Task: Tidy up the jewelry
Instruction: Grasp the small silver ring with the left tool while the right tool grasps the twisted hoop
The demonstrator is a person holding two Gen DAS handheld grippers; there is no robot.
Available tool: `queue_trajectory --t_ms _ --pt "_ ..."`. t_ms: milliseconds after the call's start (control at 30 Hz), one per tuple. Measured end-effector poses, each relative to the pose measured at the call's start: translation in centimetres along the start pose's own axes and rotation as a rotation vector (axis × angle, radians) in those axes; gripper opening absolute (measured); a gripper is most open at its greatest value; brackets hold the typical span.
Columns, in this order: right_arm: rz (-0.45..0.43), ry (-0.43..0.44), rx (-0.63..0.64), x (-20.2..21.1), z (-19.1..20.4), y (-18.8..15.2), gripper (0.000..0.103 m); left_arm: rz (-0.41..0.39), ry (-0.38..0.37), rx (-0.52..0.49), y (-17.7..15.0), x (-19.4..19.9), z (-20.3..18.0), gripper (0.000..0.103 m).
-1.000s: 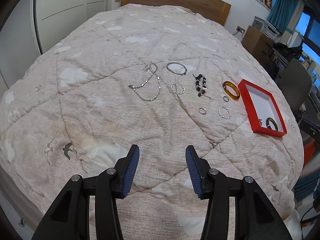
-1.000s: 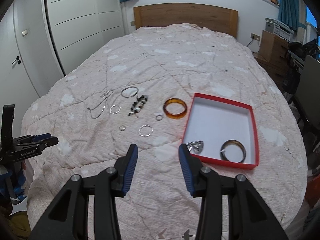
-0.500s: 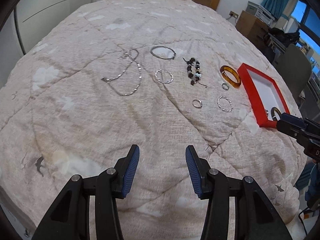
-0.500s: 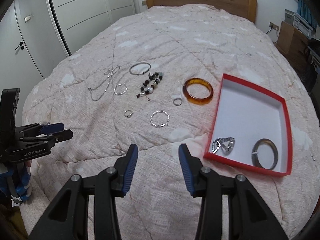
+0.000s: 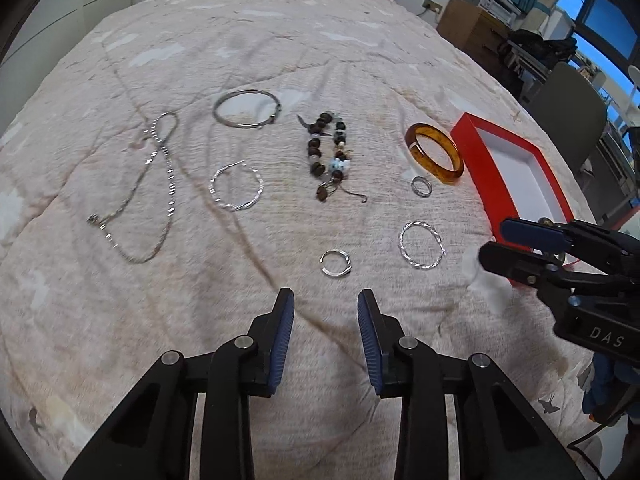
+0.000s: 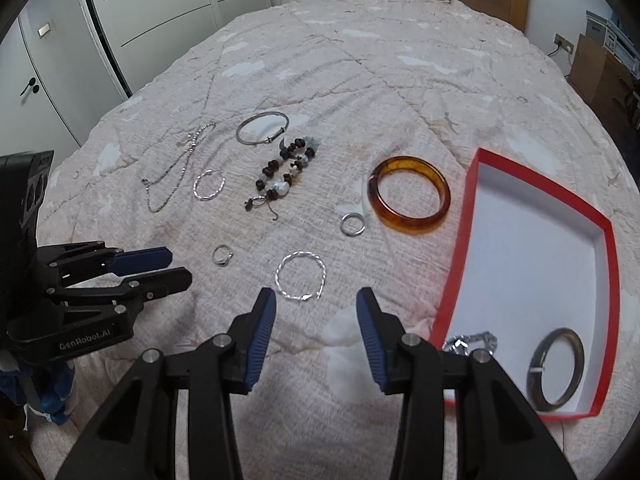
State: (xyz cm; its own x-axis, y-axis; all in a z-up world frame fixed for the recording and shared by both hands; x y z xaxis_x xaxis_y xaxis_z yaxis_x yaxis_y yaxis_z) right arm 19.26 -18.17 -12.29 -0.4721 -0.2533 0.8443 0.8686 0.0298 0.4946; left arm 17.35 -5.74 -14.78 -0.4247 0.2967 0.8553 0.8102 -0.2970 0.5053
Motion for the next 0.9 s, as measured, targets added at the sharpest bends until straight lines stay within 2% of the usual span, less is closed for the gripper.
queue_trajectory --t_ms 133,267,467,600,667,700,733,900 --pt "0.026 0.005 -0.004 -1.6 -0.3 0.4 0.04 0.016 -0.009 -0.014 0.7 -1.5 -0.3 0.03" --pt "0.058 0.005 -0.016 -3.4 -0.9 0.7 0.03 0.04 -0.009 -0.024 1.1 -3.0 -0.2 0.025" --pt "0.094 0.024 -0.019 -5.4 -1.1 0.8 0.025 0.05 -0.029 -0.014 1.4 -4.1 0.1 0.019" --pt "0.111 0.022 -0.013 -6.4 -0.9 0.7 0.02 0.055 -0.026 -0.019 1.3 -4.4 0.0 0.019" --pt "0.119 0.022 -0.014 -6.8 -0.9 0.7 0.016 0.053 -0.021 -0.019 1.1 -4.4 -0.2 0.019" --pt "0.123 0.025 -0.013 -6.9 -0.8 0.6 0.009 0.052 -0.02 -0.018 1.1 -4.3 -0.3 0.019" --pt "0.124 0.025 -0.011 -6.9 -0.7 0.6 0.006 0.05 -0.02 -0.017 1.1 -4.4 -0.4 0.019" --pt "0.092 0.033 -0.015 -5.9 -0.2 0.4 0.004 0.042 -0.017 -0.014 0.8 -3.7 -0.4 0.019"
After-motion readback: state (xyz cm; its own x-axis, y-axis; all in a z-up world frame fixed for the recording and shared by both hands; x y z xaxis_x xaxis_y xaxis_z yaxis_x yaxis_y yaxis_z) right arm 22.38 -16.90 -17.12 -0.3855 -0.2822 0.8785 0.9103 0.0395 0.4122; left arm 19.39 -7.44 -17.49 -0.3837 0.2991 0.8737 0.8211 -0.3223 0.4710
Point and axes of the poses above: each gripper's, at about its wrist camera, not at the fingertips, and x roughly against the way its jaws point, z to its left, y to its top, the point moved 7 cm from there along -x, roughly the way its jaws point, and after that the axes turned 11 degrees about -x, right-handed, at the moved point
